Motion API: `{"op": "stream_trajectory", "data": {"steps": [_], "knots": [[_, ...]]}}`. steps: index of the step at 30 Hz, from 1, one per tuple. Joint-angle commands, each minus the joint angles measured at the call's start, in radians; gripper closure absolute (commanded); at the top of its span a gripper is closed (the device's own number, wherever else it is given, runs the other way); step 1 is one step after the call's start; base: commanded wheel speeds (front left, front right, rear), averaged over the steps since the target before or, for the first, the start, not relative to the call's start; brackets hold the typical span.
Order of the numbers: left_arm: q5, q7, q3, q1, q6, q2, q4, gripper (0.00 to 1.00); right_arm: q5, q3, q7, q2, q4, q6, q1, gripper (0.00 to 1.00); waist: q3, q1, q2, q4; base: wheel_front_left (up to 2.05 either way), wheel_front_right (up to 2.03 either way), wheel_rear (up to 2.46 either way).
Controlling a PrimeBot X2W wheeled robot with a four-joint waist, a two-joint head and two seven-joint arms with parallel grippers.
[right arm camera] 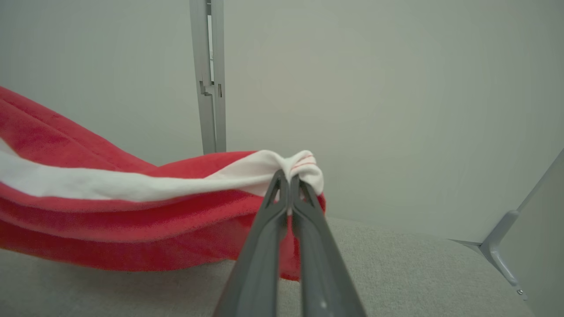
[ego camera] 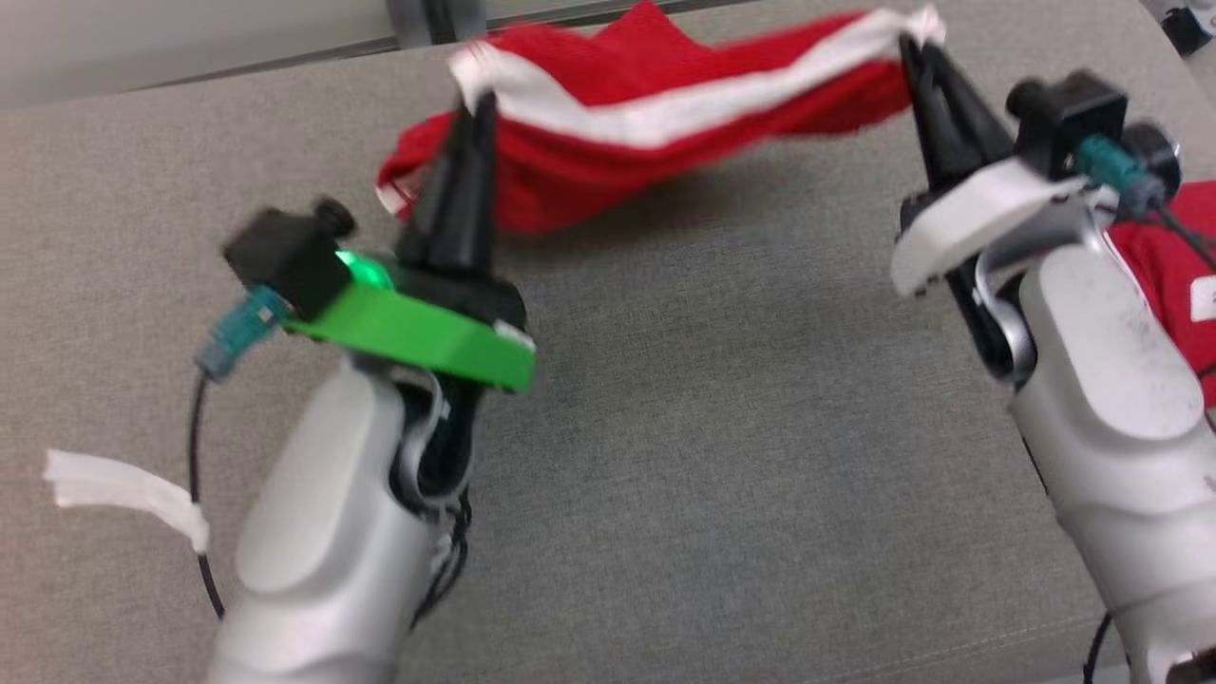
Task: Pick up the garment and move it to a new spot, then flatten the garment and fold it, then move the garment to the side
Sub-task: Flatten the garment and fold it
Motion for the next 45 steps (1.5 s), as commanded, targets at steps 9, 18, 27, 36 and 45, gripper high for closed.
{"op": "stream_trajectory", "data": {"steps": [9,18,27,36,45], "knots": [[-0.024,-0.003,-0.127,0.354,-0.004,0.129,-0.052,1.00,0.207,0.064,0.329,-0.187,-0.228,-0.002,0.384,1.00,-0.152,-0.0001,0.0000,0.009,0.00,0.00,0.00],[-0.063,0.018,-0.220,0.554,-0.002,0.215,0.022,1.00,0.262,-0.032,0.719,-0.281,-0.582,-0.002,0.763,1.00,-0.256,-0.0001,0.0000,0.016,0.00,0.00,0.00],[-0.182,0.165,-0.342,0.657,-0.001,0.345,-0.032,1.00,0.302,-0.154,1.054,-0.220,-0.718,-0.002,1.065,1.00,-0.286,-0.0001,0.0000,0.042,0.00,0.00,0.00],[-0.230,0.169,-0.345,0.647,-0.001,0.353,-0.126,1.00,0.238,-0.229,1.031,-0.200,-0.843,-0.002,1.045,1.00,-0.287,-0.0001,0.0000,0.063,0.00,0.00,0.00],[-0.246,0.193,-0.343,0.508,0.004,0.256,-0.113,1.00,0.224,-0.135,0.947,-0.300,-0.738,-0.002,0.805,1.00,-0.269,-0.0001,0.0000,0.099,0.00,0.00,0.00]]}}
